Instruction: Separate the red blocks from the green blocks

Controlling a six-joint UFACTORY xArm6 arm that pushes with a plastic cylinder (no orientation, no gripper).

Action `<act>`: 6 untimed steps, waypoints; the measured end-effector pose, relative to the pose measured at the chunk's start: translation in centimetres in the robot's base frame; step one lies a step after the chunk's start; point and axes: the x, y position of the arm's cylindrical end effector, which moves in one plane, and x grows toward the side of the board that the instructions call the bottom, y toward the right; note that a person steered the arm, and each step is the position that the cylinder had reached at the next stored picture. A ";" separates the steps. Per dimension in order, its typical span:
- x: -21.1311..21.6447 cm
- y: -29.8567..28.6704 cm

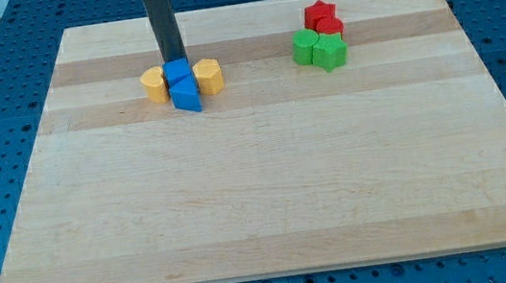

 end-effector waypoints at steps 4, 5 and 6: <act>-11.2 15.2; -9.3 18.9; -3.5 23.7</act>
